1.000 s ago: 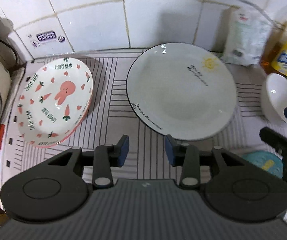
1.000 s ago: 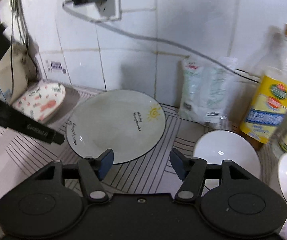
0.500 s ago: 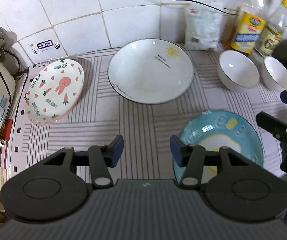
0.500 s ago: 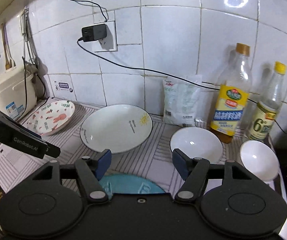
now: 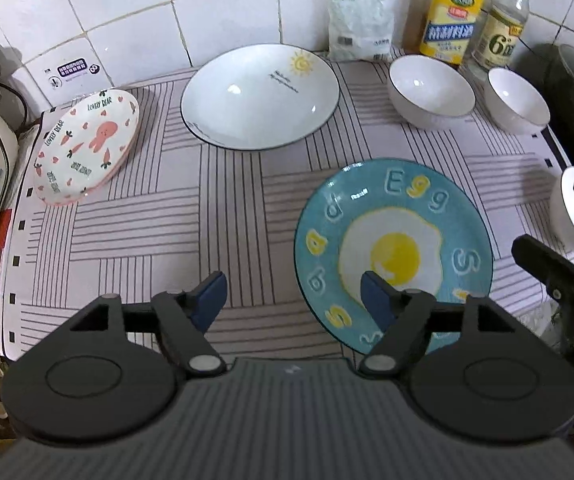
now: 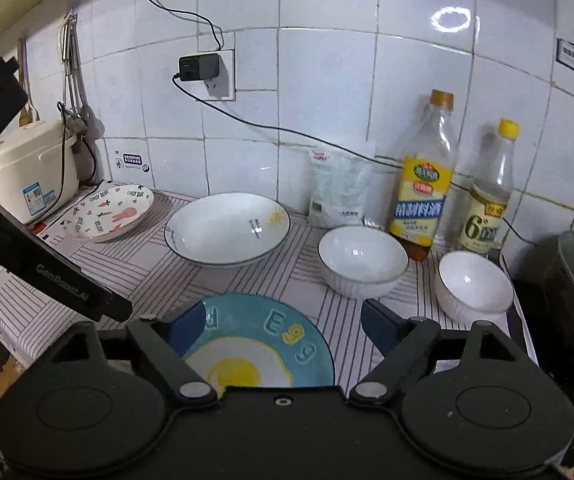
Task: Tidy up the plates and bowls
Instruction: 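Move both grippers to the rim of the blue egg plate, then close both grippers on the blue egg plate rim, then lift the blue egg plate with both grippers and lower it onto the white sun plate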
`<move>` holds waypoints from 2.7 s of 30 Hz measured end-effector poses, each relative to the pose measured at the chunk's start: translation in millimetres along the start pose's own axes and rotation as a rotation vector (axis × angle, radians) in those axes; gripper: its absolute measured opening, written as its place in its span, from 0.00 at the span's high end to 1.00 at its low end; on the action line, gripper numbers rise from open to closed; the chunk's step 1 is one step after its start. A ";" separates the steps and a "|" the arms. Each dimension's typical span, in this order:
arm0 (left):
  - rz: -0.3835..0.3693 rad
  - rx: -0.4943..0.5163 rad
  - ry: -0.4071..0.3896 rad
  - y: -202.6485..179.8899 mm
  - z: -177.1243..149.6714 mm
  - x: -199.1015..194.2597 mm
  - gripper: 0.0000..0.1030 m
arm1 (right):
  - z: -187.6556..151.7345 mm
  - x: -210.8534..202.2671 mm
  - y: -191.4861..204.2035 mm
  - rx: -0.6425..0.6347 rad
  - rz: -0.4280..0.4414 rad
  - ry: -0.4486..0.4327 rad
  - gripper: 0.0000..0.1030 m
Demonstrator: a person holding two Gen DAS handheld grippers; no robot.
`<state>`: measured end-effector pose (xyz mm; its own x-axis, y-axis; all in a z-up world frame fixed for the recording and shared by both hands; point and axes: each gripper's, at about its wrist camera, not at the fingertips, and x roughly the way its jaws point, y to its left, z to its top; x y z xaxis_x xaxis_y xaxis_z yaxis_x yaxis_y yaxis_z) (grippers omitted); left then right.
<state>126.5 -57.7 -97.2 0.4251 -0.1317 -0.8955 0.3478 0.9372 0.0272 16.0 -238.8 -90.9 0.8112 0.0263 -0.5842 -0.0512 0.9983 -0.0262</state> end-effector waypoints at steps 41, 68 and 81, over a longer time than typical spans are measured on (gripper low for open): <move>-0.130 -0.185 -0.027 9.3 -49.1 90.0 0.58 | -99.8 79.4 -51.9 0.455 0.093 0.147 0.47; -0.166 -0.180 -0.043 9.9 -34.9 67.7 0.78 | -86.4 80.6 -67.8 0.598 0.207 0.226 0.84; -0.142 -0.234 -0.125 49.7 -22.1 38.6 0.78 | -33.4 83.2 -47.7 0.481 0.284 0.184 0.82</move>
<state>141.7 -9.0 -140.3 0.4908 -0.2918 -0.8209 0.2154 0.9536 -0.2102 66.5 -286.0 -165.4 0.6880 0.3294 -0.6466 0.0534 0.8656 0.4978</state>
